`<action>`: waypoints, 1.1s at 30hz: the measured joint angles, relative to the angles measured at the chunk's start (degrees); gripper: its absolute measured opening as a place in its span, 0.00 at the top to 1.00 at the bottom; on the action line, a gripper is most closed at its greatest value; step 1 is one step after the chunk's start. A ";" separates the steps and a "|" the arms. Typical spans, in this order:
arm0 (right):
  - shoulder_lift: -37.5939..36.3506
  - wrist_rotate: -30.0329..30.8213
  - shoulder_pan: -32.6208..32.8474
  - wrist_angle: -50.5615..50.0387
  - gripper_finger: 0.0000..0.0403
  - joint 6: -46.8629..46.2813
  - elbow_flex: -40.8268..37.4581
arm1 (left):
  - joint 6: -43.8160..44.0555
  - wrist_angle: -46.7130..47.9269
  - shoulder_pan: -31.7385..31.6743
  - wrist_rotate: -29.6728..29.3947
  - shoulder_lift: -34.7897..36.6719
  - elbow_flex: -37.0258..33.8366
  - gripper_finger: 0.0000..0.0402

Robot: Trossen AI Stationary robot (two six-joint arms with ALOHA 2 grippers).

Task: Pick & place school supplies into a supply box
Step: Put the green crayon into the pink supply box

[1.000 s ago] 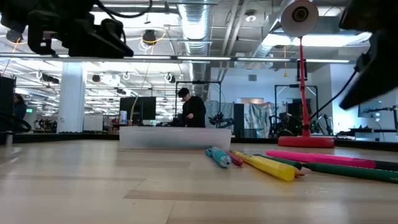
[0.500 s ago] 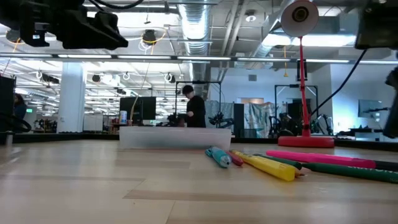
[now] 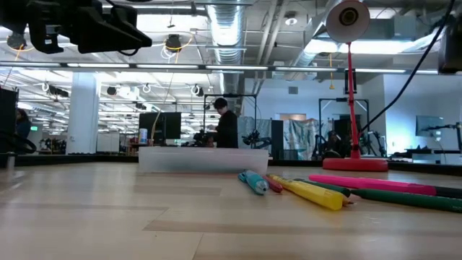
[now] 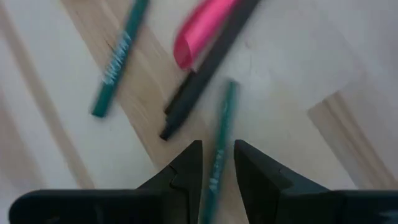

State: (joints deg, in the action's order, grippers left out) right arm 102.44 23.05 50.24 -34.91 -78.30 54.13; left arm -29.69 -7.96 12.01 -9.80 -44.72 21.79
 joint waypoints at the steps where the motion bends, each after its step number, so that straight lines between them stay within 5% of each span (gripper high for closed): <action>1: 0.38 -0.26 0.00 -0.05 0.79 -0.24 0.00 | -0.20 -0.10 0.00 0.00 -0.01 0.01 0.68; 13: 0.46 -2.51 -0.13 -3.26 0.80 -2.41 0.20 | -1.03 -0.72 -0.04 0.00 -0.01 0.01 0.68; 24: 0.30 -9.30 -1.70 -8.14 0.97 -0.64 0.28 | -0.98 -0.51 -0.02 0.00 -0.01 0.01 0.68; 33: 0.29 -13.54 -3.85 -8.92 0.99 3.05 0.74 | -0.61 -0.33 -0.02 -0.02 -0.01 0.01 0.68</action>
State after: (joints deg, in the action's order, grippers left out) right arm 102.72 9.52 46.38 -43.84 -75.25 54.87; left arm -30.30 -8.29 11.99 -9.82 -44.73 21.80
